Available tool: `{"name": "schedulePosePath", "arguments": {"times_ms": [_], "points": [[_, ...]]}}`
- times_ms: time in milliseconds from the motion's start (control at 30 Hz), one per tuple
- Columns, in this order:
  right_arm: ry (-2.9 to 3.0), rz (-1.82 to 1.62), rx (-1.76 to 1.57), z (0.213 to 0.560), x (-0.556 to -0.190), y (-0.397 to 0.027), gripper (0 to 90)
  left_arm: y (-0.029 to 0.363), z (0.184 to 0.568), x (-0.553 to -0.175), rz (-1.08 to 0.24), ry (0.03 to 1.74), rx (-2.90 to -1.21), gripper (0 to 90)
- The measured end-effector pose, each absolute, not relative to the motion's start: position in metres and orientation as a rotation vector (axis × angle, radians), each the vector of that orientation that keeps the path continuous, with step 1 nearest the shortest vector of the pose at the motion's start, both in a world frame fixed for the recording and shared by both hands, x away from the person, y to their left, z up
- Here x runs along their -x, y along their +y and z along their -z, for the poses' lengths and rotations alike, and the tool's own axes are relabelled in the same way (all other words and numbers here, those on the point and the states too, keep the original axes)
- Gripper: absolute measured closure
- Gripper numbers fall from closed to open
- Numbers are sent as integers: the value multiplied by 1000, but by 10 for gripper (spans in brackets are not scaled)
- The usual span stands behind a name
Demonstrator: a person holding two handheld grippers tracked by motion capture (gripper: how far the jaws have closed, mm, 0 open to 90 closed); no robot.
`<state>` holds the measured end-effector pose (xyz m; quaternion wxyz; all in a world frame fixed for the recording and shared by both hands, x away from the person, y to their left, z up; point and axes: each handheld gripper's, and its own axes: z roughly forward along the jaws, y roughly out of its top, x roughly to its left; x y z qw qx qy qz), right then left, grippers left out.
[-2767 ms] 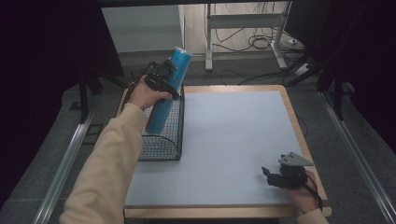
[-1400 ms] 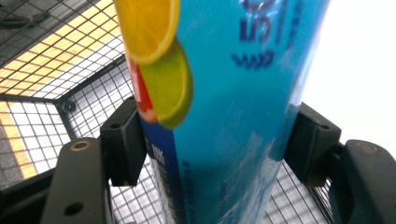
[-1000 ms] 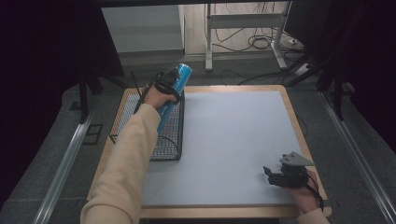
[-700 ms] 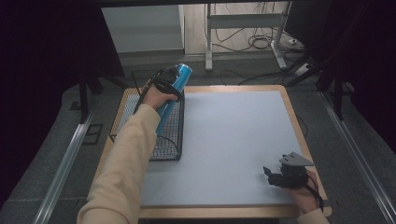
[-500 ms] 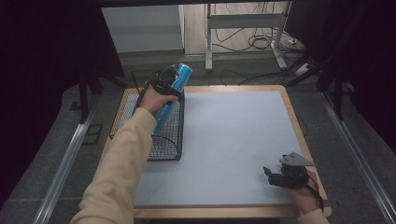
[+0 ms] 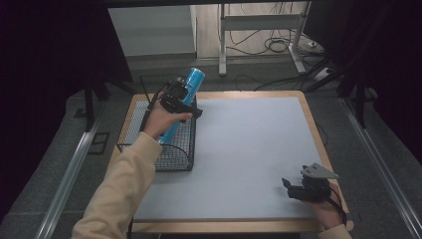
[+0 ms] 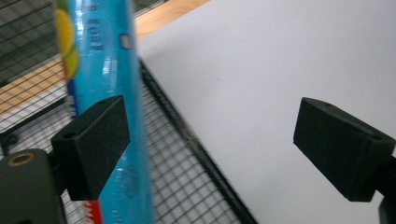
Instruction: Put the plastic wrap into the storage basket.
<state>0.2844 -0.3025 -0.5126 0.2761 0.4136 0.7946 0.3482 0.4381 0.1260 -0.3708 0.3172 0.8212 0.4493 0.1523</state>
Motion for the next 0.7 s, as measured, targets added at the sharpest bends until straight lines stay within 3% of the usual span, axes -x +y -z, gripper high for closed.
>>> {"name": "schedulePosePath", "arguments": {"times_ms": [433,700], "points": [[2107,-920,-1096,507,-280,-299,140,95,377,-376,-294,991,-2182,147],[2113,-918,-1085,507,-278,-296,140,83,403,-329,-244,891,-2189,159]]}}
